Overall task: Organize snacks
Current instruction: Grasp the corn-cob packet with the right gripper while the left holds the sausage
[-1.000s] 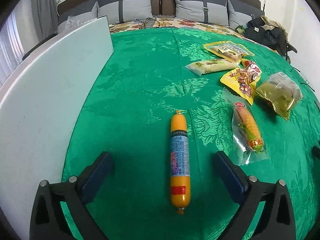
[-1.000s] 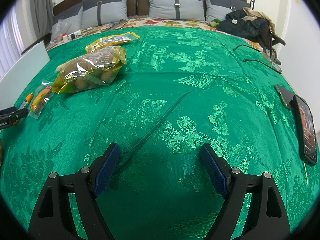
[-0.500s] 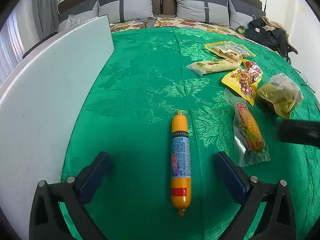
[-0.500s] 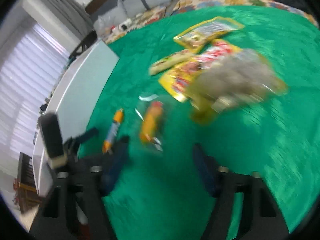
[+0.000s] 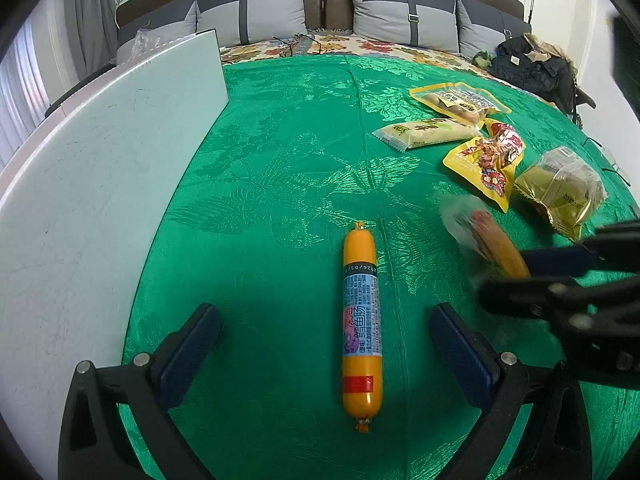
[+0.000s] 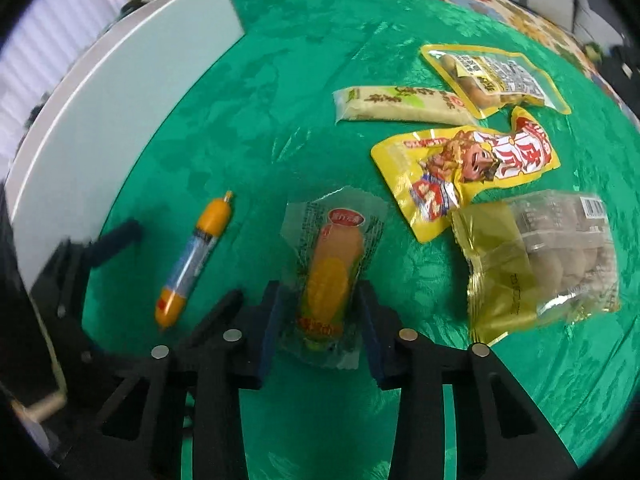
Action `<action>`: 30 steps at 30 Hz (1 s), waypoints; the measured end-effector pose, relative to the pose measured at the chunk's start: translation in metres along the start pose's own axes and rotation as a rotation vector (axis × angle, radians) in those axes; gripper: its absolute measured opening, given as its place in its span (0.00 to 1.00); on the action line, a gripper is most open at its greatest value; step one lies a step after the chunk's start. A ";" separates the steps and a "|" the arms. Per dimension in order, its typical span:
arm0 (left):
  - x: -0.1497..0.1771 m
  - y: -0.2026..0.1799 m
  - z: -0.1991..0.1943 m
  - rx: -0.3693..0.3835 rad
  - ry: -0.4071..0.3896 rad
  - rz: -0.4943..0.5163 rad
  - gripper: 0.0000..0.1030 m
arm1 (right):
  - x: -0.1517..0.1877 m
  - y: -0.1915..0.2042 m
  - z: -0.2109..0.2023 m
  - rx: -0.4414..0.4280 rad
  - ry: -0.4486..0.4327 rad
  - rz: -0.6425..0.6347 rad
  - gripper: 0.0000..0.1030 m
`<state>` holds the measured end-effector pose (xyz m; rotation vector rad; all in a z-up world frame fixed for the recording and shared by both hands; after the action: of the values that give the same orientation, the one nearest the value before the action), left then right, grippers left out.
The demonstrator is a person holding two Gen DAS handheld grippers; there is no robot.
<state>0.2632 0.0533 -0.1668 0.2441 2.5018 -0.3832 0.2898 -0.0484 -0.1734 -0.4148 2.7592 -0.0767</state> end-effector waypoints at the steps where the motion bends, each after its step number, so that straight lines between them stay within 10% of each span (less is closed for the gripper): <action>1: 0.000 0.000 0.000 0.000 0.000 0.000 1.00 | 0.004 -0.003 -0.002 -0.006 -0.002 0.001 0.36; 14: 0.000 0.000 0.000 0.001 0.000 0.000 1.00 | 0.052 -0.053 -0.015 -0.114 -0.023 0.075 0.29; 27: 0.003 -0.001 -0.001 0.000 0.029 -0.013 0.99 | 0.116 -0.127 -0.027 -0.335 -0.131 0.449 0.29; 30: 0.009 -0.013 -0.008 0.021 0.046 0.009 0.80 | 0.123 -0.136 -0.038 -0.283 -0.155 0.448 0.21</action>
<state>0.2478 0.0449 -0.1629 0.2755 2.5419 -0.4040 0.2039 -0.2147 -0.1642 0.1330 2.6422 0.4400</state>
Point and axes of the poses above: each gripper's, at about its wrist camera, not at the fingertips, and z roughly the way its jaws point, y to its left, x to its underside, the point moved 8 cm from there along z, roughly the way its jaws point, and after that the axes turned 15 degrees about x, right-handed, at the moved point
